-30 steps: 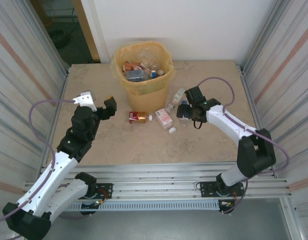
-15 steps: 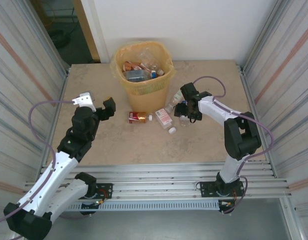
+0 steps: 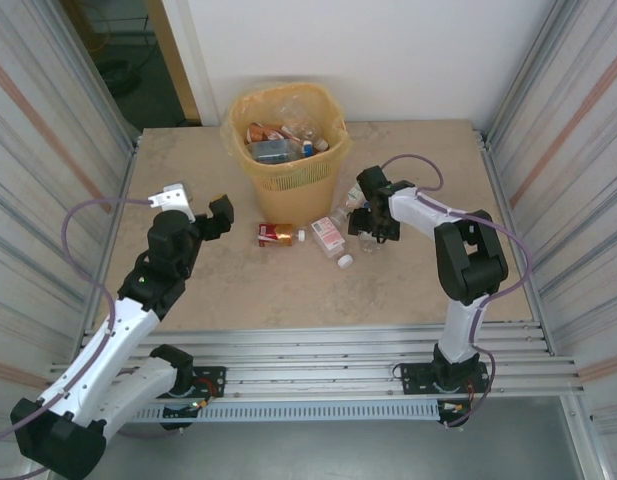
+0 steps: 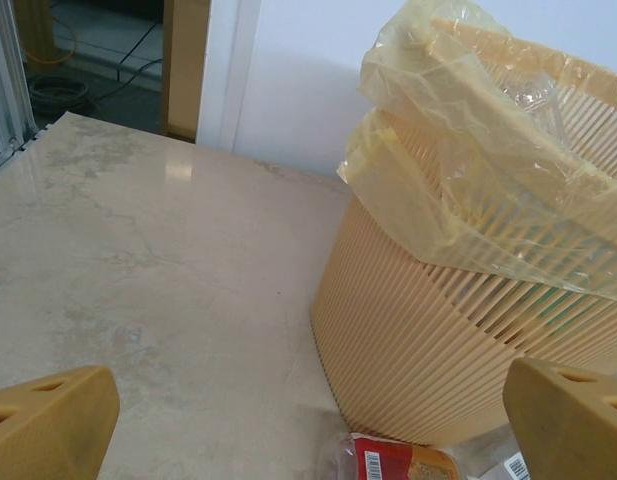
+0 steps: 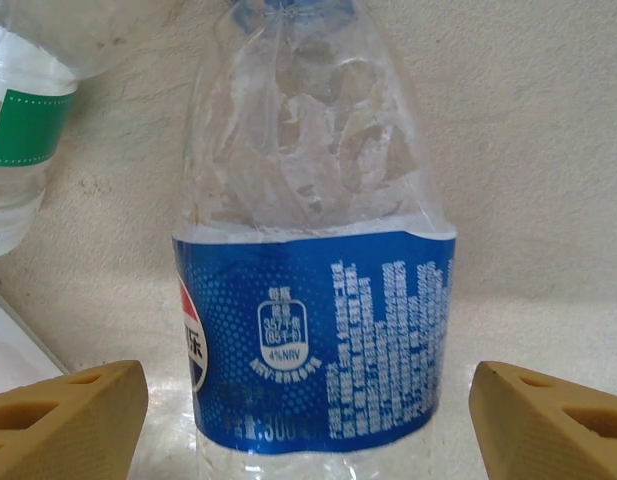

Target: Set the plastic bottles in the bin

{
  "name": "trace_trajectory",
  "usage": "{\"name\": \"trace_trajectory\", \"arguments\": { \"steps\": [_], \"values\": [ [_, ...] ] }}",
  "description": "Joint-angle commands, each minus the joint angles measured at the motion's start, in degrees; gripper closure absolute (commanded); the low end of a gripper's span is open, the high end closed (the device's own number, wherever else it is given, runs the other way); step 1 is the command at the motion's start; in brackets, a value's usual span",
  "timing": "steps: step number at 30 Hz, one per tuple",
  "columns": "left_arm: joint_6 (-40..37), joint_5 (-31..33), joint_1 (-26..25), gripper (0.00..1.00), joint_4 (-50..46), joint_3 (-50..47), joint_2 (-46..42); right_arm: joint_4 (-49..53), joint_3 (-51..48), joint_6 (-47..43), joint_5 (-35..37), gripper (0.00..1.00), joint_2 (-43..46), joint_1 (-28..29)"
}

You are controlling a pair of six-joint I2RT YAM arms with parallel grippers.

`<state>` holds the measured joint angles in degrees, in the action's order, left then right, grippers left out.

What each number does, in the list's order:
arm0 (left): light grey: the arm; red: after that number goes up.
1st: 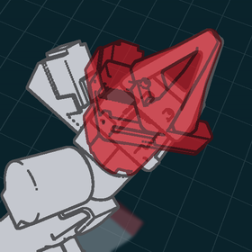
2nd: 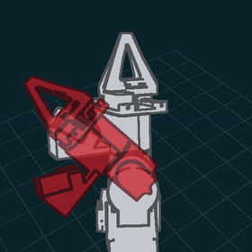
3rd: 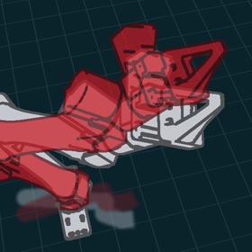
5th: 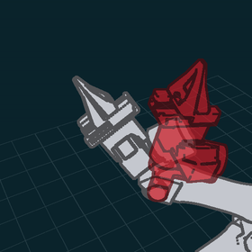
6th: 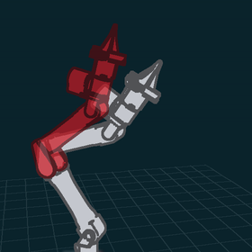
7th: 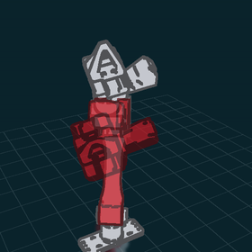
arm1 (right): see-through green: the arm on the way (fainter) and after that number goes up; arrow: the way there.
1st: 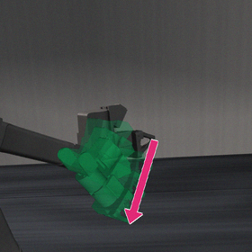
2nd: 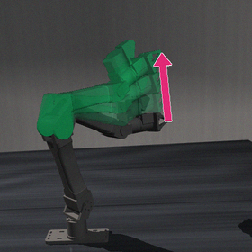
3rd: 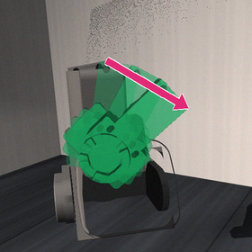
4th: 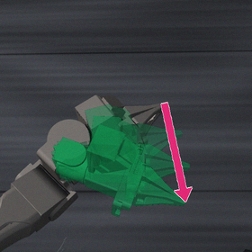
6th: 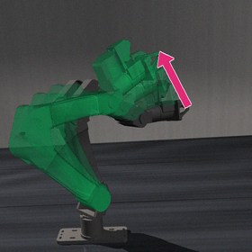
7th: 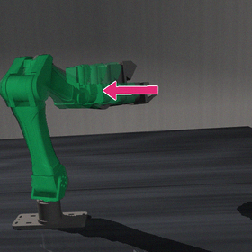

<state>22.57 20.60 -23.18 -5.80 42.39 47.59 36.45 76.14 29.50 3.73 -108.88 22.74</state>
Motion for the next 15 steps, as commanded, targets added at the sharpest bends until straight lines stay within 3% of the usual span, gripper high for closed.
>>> {"name": "trace_trajectory", "arguments": {
  "steps": [1, 15],
  "values": [
    [0.9, -0.4, 0.8, 0.01, 1.3, -0.3, 0.0, 0.8, 1.6, -0.9, -1.0, 0.19, -1.8, -0.7],
    [1.9, -1.2, 1.8, 0.01, 1.6, -1.2, 0.8, 0.2, 0.7, -0.7, -0.6, 0.27, -4.5, -1.1]
  ]
}}
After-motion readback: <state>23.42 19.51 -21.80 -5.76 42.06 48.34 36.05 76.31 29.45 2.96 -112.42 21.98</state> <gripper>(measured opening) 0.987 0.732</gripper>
